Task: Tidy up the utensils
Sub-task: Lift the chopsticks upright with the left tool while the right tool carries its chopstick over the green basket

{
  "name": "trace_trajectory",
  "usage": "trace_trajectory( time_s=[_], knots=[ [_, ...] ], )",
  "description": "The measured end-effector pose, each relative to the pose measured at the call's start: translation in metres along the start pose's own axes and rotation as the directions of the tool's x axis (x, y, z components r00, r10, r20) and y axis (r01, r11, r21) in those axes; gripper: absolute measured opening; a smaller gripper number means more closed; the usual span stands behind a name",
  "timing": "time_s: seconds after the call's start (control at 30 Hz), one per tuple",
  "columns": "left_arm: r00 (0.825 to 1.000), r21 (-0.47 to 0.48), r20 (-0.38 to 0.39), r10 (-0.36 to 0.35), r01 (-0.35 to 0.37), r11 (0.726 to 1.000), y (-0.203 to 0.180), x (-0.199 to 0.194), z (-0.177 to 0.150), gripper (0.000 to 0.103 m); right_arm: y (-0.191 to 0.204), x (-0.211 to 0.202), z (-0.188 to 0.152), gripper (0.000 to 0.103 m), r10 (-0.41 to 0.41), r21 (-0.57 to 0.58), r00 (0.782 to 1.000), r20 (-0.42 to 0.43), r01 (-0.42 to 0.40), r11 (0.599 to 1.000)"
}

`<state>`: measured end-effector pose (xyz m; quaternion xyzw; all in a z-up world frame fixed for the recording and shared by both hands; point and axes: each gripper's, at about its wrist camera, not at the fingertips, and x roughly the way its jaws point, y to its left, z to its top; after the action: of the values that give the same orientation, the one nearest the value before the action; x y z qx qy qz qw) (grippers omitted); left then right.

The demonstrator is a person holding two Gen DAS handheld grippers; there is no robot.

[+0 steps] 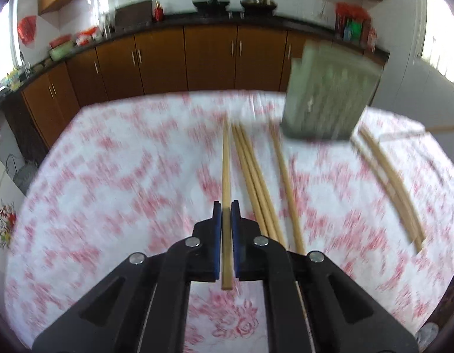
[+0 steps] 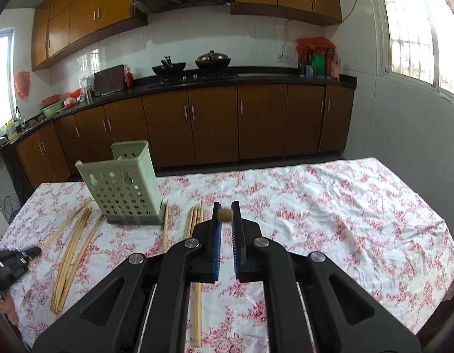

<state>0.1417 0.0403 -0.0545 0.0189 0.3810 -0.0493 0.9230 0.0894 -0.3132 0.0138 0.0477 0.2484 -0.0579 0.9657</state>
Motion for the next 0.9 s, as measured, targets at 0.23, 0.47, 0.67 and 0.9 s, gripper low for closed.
trace_trajectory(
  time_s=[0.23, 0.47, 0.67, 0.9],
  knots=[
    [0.988, -0.059, 0.157, -0.003, 0.012, 0.998, 0.019, -0.043, 0.049, 0.008, 0.001, -0.006, 0.010, 0.007, 0.007, -0.002, 0.999, 0.040, -0.007, 1.000],
    [0.975, -0.083, 0.221, 0.022, -0.004, 0.997, 0.028, -0.060, 0.075, 0.008, 0.003, -0.009, 0.021, 0.007, 0.015, -0.003, 0.998, 0.068, -0.014, 1.000],
    [0.963, -0.084, 0.267, 0.039, -0.018, 0.996, 0.027, -0.071, 0.096, 0.008, 0.011, -0.006, 0.040, 0.007, 0.016, -0.026, 0.994, 0.111, -0.013, 1.000],
    [0.918, -0.093, 0.397, 0.007, 0.033, 0.995, 0.019, -0.108, 0.138, 0.008, 0.022, -0.027, 0.093, 0.007, 0.068, -0.004, 0.963, 0.261, -0.069, 0.998]
  ],
)
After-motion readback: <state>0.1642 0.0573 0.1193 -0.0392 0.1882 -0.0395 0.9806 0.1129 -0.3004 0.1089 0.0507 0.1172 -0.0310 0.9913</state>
